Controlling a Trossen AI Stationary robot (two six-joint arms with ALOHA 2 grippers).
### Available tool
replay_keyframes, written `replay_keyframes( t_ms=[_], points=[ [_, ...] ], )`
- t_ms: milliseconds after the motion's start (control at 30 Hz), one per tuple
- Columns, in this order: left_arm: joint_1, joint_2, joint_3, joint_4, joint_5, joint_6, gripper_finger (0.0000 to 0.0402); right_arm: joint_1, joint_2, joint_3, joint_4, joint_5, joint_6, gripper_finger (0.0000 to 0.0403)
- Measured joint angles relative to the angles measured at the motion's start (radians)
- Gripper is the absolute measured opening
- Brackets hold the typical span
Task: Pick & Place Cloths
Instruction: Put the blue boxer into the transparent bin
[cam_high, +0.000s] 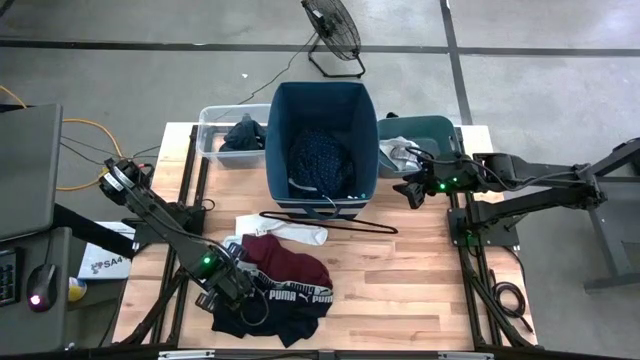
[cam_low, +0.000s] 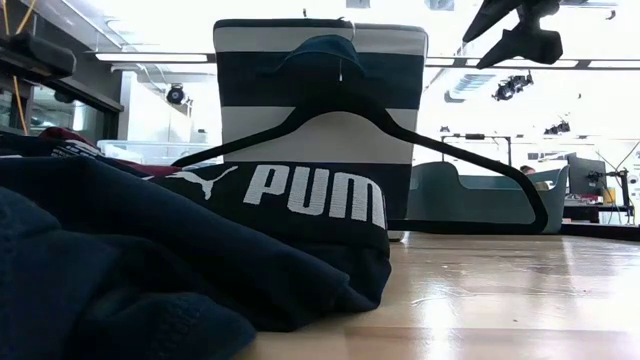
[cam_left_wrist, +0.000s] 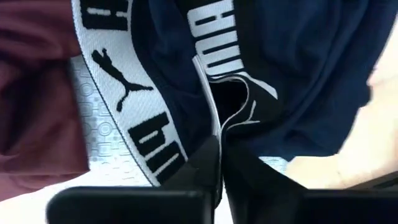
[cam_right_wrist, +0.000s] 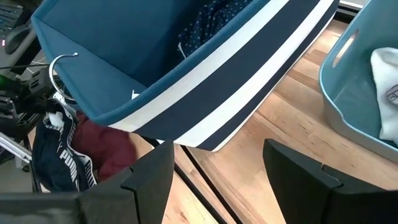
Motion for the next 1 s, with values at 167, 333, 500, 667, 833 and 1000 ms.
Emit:
replay_keyframes(
  t_ms=[167, 333, 500, 667, 833, 1000],
  points=[
    [0.000, -0.005, 0.005, 0.001, 0.006, -0.020, 0.0004, 0.000, 0.000, 0.000, 0.000, -0.024, 0.000, 0.0237],
    [0.000, -0.005, 0.057, -0.007, 0.005, -0.030, 0.0002, 0.000, 0.000, 0.000, -0.001, -0.027, -0.005, 0.0237],
    [0.001, -0.005, 0.158, -0.025, -0.034, -0.071, 0.0001, 0.000, 0.000, 0.000, 0.000, -0.027, -0.007, 0.0237],
    [0.001, -0.006, 0.302, -0.073, -0.080, -0.144, 0.0001, 0.000, 0.000, 0.000, 0.000, -0.026, -0.008, 0.0237],
    [0.001, -0.006, 0.455, -0.105, -0.170, -0.230, 0.0001, -0.001, 0.000, 0.000, 0.000, -0.026, -0.008, 0.0237],
    [0.001, -0.006, 0.578, -0.115, -0.307, -0.258, 0.0000, -0.001, 0.000, 0.000, 0.000, -0.026, -0.008, 0.0237]
  ],
)
